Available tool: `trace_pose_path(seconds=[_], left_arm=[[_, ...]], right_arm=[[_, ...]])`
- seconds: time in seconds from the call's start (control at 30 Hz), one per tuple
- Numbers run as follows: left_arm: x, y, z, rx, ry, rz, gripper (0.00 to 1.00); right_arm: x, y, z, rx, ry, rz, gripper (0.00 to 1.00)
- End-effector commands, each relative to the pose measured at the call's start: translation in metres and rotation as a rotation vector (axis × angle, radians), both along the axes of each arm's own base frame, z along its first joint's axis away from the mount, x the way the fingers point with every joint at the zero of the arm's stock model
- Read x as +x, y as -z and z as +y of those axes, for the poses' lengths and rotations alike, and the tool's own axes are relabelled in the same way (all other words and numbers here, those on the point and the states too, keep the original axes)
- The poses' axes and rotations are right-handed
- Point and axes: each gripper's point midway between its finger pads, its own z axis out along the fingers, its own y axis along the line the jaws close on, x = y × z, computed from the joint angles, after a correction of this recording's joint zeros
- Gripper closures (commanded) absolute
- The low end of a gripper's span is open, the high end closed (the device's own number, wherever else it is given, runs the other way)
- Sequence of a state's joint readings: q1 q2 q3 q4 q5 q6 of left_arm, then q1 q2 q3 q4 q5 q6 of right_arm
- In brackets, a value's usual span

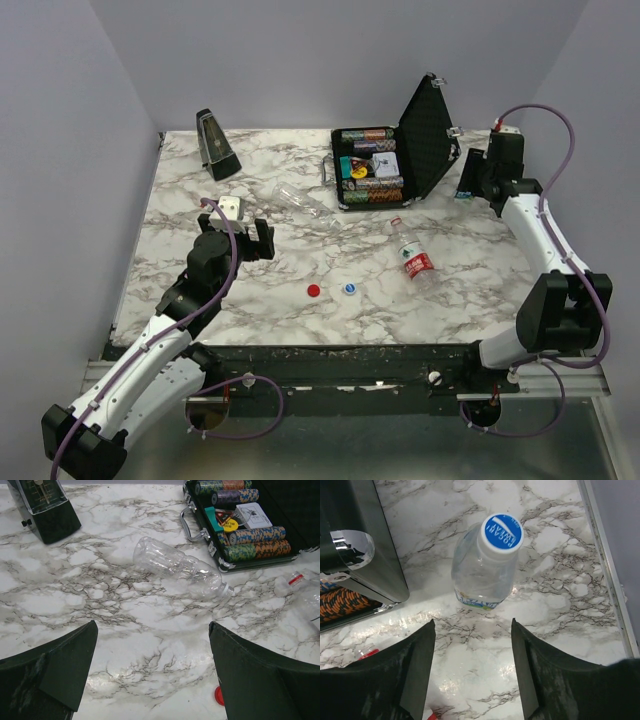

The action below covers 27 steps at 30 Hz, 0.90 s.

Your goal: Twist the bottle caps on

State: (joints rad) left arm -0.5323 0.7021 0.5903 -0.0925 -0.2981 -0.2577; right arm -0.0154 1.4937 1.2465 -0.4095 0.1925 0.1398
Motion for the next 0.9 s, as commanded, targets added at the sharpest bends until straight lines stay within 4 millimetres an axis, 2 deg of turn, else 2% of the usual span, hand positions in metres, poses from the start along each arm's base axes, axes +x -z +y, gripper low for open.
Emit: trace_pose_path(seconds=[0.0, 0.13, 0.53, 0.7, 0.8, 0.87], left_arm=[[-0.002, 0.002, -0.005, 0.004, 0.03, -0.003, 0.01], [-0.002, 0.004, -0.005, 0.007, 0.03, 0.001, 0.01], [-0.002, 0.004, -0.006, 0.005, 0.037, 0.0, 0.01], [-0.002, 0.003, -0.008, 0.001, 0.043, 0.002, 0.01], [-0.001, 0.005, -0.009, -0.007, 0.045, 0.007, 0.01], [-0.001, 0.005, -0.012, -0.014, 0.053, 0.011, 0.01]], right_arm=[[0.003, -0.015, -0.003, -0.001, -0.001, -0.012, 0.3], [0.0, -0.023, -0.003, -0.003, -0.002, -0.024, 0.24], [-0.011, -0.047, 0.0, -0.009, -0.029, -0.074, 0.22], [-0.016, -0.067, 0.009, 0.023, -0.068, -0.118, 0.2], [-0.024, -0.089, 0.02, 0.062, -0.114, -0.154, 0.11], [-0.029, -0.104, 0.034, 0.111, -0.171, -0.186, 0.0]])
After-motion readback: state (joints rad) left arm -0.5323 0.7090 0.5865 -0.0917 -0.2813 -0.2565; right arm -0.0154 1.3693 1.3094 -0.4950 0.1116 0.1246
